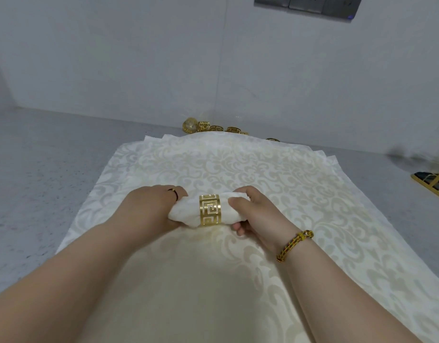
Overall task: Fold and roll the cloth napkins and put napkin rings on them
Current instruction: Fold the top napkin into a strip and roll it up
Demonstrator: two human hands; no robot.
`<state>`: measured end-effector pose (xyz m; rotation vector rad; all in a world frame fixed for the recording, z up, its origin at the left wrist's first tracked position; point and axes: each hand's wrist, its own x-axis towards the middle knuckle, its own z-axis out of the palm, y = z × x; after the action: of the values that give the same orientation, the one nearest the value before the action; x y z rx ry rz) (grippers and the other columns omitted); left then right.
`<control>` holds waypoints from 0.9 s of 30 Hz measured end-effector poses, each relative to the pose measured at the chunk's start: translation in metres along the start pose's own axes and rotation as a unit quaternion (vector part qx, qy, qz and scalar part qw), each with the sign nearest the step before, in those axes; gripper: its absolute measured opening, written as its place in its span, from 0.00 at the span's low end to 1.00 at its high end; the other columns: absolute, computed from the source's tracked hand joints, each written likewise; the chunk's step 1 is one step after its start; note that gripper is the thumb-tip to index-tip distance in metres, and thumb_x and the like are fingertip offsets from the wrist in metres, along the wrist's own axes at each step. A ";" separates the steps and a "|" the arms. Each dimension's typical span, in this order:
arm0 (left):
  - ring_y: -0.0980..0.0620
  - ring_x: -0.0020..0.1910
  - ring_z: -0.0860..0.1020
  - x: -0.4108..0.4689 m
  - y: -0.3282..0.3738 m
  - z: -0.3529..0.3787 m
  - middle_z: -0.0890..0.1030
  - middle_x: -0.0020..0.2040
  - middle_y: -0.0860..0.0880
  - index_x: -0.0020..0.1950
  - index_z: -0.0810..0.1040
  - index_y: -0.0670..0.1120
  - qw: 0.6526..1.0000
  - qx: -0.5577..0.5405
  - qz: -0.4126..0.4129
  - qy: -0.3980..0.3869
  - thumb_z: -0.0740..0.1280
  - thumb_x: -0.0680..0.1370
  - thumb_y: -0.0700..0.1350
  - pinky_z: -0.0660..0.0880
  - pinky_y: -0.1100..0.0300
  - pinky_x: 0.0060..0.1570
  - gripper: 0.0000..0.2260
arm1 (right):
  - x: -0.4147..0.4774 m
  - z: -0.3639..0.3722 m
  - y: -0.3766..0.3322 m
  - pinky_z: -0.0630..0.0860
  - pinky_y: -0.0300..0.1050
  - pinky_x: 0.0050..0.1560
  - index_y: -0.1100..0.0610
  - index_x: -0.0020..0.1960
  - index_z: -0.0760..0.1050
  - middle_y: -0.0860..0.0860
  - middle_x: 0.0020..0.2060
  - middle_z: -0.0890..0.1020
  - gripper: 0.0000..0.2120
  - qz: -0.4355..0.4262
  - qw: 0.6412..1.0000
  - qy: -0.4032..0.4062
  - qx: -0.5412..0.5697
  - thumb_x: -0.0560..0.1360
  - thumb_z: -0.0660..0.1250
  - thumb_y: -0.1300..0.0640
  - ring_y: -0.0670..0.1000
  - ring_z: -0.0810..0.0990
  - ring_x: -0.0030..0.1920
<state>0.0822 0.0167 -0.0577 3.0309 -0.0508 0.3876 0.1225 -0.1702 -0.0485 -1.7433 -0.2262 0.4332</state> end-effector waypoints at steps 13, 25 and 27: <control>0.57 0.70 0.62 -0.048 -0.020 -0.007 0.63 0.71 0.54 0.74 0.55 0.52 0.957 -0.277 -0.083 -0.007 0.71 0.71 0.46 0.59 0.71 0.58 0.36 | -0.008 0.012 0.004 0.37 0.47 0.71 0.46 0.72 0.56 0.44 0.73 0.56 0.31 -0.249 0.801 0.047 -0.543 0.73 0.65 0.48 0.48 0.48 0.73; 0.52 0.44 0.82 -0.031 -0.006 -0.015 0.83 0.44 0.51 0.52 0.82 0.45 0.965 0.086 0.123 0.213 0.80 0.44 0.57 0.62 0.53 0.58 0.38 | -0.006 0.054 -0.029 0.59 0.40 0.60 0.53 0.66 0.67 0.48 0.58 0.77 0.24 -0.344 0.756 0.052 -0.555 0.73 0.65 0.46 0.51 0.72 0.58; 0.52 0.39 0.82 -0.017 -0.021 -0.016 0.83 0.40 0.51 0.48 0.83 0.43 0.956 0.085 0.117 0.255 0.81 0.46 0.51 0.63 0.54 0.56 0.32 | 0.012 0.068 -0.040 0.61 0.40 0.59 0.54 0.66 0.66 0.48 0.57 0.77 0.26 -0.351 0.779 0.051 -0.518 0.72 0.67 0.46 0.50 0.73 0.57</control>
<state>0.0628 0.0397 -0.0485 2.9834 -0.3567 1.2389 0.1093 -0.0958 -0.0230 -2.5273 -1.1657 -0.4574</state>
